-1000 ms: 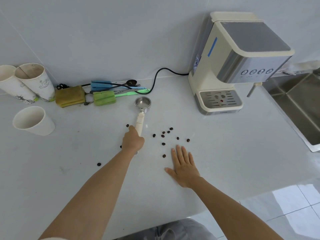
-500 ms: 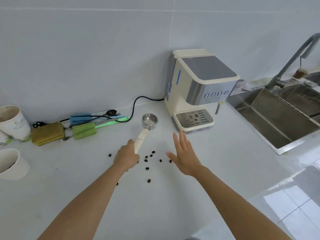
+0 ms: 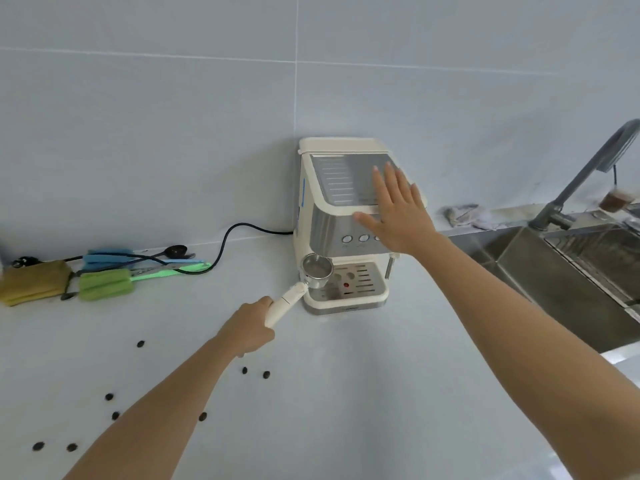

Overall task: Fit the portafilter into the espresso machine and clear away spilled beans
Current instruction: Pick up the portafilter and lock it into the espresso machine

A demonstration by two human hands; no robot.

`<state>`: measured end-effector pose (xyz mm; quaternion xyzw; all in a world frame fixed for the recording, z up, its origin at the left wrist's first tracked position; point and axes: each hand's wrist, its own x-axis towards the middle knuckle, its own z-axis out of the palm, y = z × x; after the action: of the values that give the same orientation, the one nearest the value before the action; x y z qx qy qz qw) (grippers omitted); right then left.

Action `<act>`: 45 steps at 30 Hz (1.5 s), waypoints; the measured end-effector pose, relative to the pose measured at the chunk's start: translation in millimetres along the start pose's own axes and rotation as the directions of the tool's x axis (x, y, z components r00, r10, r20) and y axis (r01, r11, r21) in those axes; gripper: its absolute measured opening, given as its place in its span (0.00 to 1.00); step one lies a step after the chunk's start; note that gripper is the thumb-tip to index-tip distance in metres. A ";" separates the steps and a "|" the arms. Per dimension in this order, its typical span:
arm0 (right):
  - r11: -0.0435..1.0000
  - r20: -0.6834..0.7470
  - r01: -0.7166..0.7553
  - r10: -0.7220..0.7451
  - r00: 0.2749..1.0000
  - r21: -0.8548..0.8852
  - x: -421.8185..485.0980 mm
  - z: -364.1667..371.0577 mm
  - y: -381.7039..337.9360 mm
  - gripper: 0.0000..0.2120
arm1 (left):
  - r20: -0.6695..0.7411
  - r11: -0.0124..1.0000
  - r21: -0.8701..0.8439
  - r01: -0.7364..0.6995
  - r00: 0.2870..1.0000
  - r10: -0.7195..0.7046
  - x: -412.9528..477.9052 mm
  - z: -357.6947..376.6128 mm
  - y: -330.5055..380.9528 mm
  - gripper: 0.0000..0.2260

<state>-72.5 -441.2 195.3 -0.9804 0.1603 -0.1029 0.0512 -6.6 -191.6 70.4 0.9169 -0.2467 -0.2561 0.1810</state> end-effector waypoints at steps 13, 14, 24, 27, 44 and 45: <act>0.961 0.113 0.272 -0.265 0.958 -0.053 21.3 1.0 23.4 0.32 | -0.010 0.997 -0.005 0.080 0.997 -0.080 25.9 -5.5 48.8 0.16; 0.956 0.117 0.287 -0.278 0.953 -0.060 21.1 0.6 23.6 0.32 | -0.009 0.997 -0.001 0.075 0.997 -0.075 28.0 -7.3 50.1 0.16; 0.930 0.106 0.350 -0.339 0.935 -0.115 23.1 0.4 25.9 0.29 | 0.006 1.000 0.012 -0.007 1.000 0.007 48.1 -14.9 60.4 0.17; 0.929 0.097 0.351 -0.341 0.935 -0.117 22.7 -0.2 25.7 0.29 | 0.007 1.000 -0.010 -0.025 1.000 0.025 52.4 -17.0 62.1 0.16; 0.931 0.081 0.339 -0.331 0.940 -0.134 21.9 0.7 24.8 0.29 | 0.038 0.991 -0.096 -0.097 0.994 0.101 77.4 -30.5 57.5 0.16; 0.932 0.081 0.338 -0.330 0.941 -0.133 21.9 1.0 24.8 0.29 | 0.038 0.990 -0.099 -0.101 0.994 0.106 78.3 -31.1 56.4 0.16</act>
<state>-59.5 -471.7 195.1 -0.9970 -0.0031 -0.0698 -0.0337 49.0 -273.8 91.4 0.8872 -0.2852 -0.2780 0.2329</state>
